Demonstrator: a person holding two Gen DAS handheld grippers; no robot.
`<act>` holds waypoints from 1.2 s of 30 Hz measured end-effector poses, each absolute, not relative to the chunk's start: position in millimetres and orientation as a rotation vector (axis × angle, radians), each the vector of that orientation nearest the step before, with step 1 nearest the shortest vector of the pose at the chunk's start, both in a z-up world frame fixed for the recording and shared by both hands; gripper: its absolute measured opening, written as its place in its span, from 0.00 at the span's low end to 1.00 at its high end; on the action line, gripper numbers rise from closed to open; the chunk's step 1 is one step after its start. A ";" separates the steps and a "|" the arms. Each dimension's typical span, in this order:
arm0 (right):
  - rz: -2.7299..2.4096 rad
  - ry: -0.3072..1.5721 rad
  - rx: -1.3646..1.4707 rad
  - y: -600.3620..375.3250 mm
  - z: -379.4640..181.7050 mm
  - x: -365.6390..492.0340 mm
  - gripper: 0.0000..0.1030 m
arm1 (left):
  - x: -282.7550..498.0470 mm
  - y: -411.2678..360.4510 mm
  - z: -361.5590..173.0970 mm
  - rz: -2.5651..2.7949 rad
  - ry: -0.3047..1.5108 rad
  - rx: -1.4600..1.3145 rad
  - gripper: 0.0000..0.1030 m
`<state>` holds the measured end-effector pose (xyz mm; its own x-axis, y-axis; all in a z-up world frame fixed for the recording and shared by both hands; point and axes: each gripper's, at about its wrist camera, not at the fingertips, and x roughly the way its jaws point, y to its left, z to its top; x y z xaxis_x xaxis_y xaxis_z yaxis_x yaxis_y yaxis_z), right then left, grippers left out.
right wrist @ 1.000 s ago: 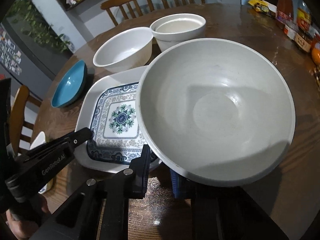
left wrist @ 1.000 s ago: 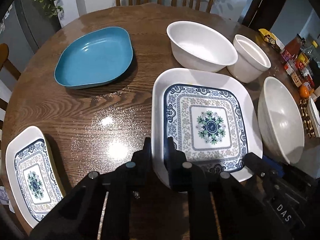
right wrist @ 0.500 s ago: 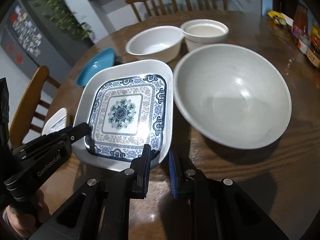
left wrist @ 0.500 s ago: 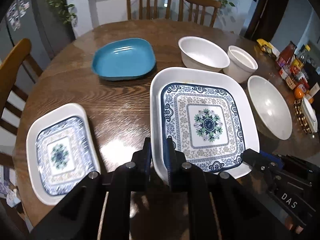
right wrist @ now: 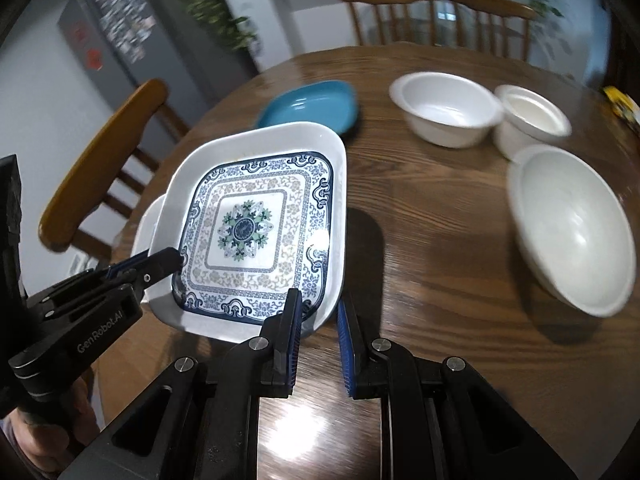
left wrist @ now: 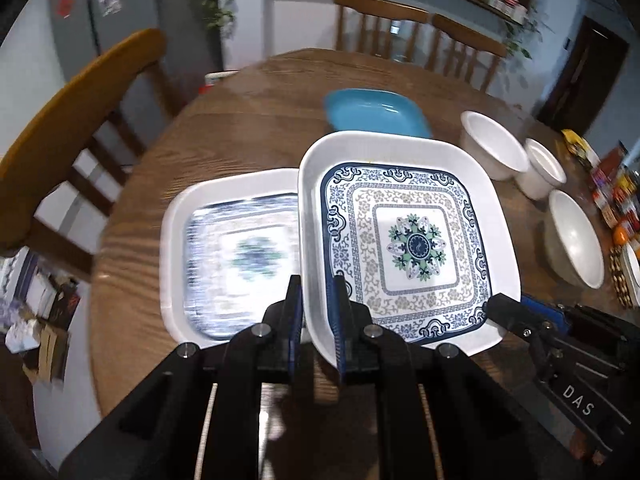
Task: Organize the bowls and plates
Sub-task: 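Carry the smaller plate over the larger plate and lower it on top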
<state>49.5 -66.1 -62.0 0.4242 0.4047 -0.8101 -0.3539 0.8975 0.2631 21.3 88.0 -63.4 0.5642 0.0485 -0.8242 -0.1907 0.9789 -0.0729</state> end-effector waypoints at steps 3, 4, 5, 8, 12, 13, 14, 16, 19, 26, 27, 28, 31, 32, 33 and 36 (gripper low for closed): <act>0.529 1.028 0.029 -34.9 -63.7 55.7 0.18 | 16.6 114.8 -64.6 0.195 0.962 -0.176 0.11; 0.541 1.026 0.022 -28.1 -63.9 56.3 0.18 | 16.4 122.3 -65.1 0.211 0.963 -0.182 0.11; 0.554 1.025 0.017 -19.7 -64.6 58.3 0.18 | 16.8 130.4 -65.5 0.228 0.964 -0.183 0.11; 0.584 1.027 0.002 4.1 -68.5 67.1 0.18 | 18.5 147.4 -67.3 0.259 0.967 -0.182 0.11; 0.594 1.035 -0.006 20.5 -72.4 70.5 0.18 | 19.1 164.2 -74.5 0.278 0.989 -0.190 0.11; 0.594 1.038 -0.008 22.7 -73.0 70.6 0.18 | 18.1 166.1 -75.4 0.277 0.993 -0.192 0.11; 0.594 1.041 -0.008 24.5 -73.2 70.3 0.18 | 19.5 166.7 -76.3 0.274 0.997 -0.193 0.11; 0.589 1.050 -0.008 25.0 -74.6 70.1 0.18 | 20.6 168.2 -79.2 0.265 1.009 -0.196 0.11; 0.576 1.061 -0.004 25.2 -76.1 70.6 0.18 | 18.4 166.8 -81.8 0.251 1.020 -0.197 0.11; 0.567 1.087 -0.006 33.0 -80.5 71.8 0.18 | 18.4 170.2 -91.1 0.246 1.044 -0.191 0.11; 0.565 1.085 -0.013 34.3 -79.9 71.6 0.18 | 19.1 170.3 -91.5 0.246 1.047 -0.187 0.11; 0.562 1.084 -0.023 35.8 -79.8 71.6 0.18 | 19.8 170.5 -93.1 0.246 1.053 -0.185 0.12; 0.553 1.071 -0.092 44.0 -79.0 68.3 0.18 | 20.9 167.9 -100.4 0.248 1.087 -0.163 0.11; 0.542 1.063 -0.131 47.0 -78.4 65.8 0.18 | 20.3 165.2 -101.0 0.252 1.086 -0.144 0.11; 0.538 1.059 -0.159 49.1 -78.4 63.6 0.19 | 19.4 161.0 -101.5 0.257 1.087 -0.113 0.11; 0.523 1.067 -0.175 47.5 -78.6 62.3 0.19 | 17.3 159.2 -102.8 0.239 1.096 -0.120 0.12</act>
<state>62.3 47.5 -78.6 0.3755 0.3230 -0.8687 -0.4885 0.8655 0.1107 17.3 159.2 -102.8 0.4349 0.1320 -0.8908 -0.2505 0.9679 0.0211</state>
